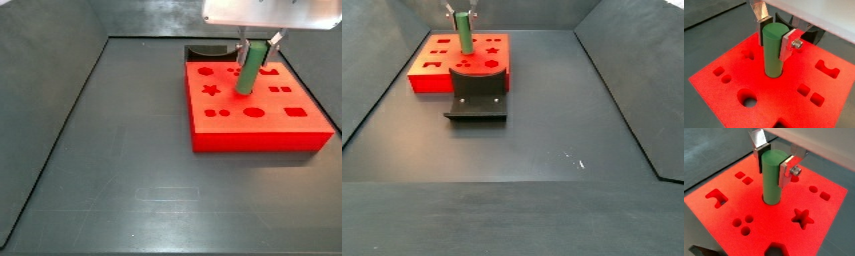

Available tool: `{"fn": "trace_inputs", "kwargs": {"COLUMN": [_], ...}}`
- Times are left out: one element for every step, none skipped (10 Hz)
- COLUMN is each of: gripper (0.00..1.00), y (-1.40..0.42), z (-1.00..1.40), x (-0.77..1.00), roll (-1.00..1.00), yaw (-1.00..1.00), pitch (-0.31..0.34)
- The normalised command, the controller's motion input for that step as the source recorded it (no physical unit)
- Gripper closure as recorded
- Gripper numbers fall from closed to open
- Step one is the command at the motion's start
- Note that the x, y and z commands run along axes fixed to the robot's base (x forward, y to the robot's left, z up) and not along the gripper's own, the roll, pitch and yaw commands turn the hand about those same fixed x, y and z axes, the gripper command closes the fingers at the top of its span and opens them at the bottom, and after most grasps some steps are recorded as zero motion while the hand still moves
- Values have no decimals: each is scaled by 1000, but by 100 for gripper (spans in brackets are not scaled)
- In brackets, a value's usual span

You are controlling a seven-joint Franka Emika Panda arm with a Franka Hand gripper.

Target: Insert the round object.

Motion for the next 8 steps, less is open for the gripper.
{"fn": "trace_inputs", "kwargs": {"gripper": [100, 100, 100, 100, 100, 100, 100, 100], "y": [-163, -183, -154, -137, -131, -46, 0, 0], "z": [-394, -811, -840, -849, -797, -634, -429, 0], "x": [54, 129, 74, 20, 0, 0, 0, 0], "roll": [87, 181, 214, 249, 251, 130, -14, 0], "yaw": [-217, -263, -274, -277, -283, -289, -266, 0], "pitch": [-26, -114, -84, -46, -16, 0, 0, 0]}}
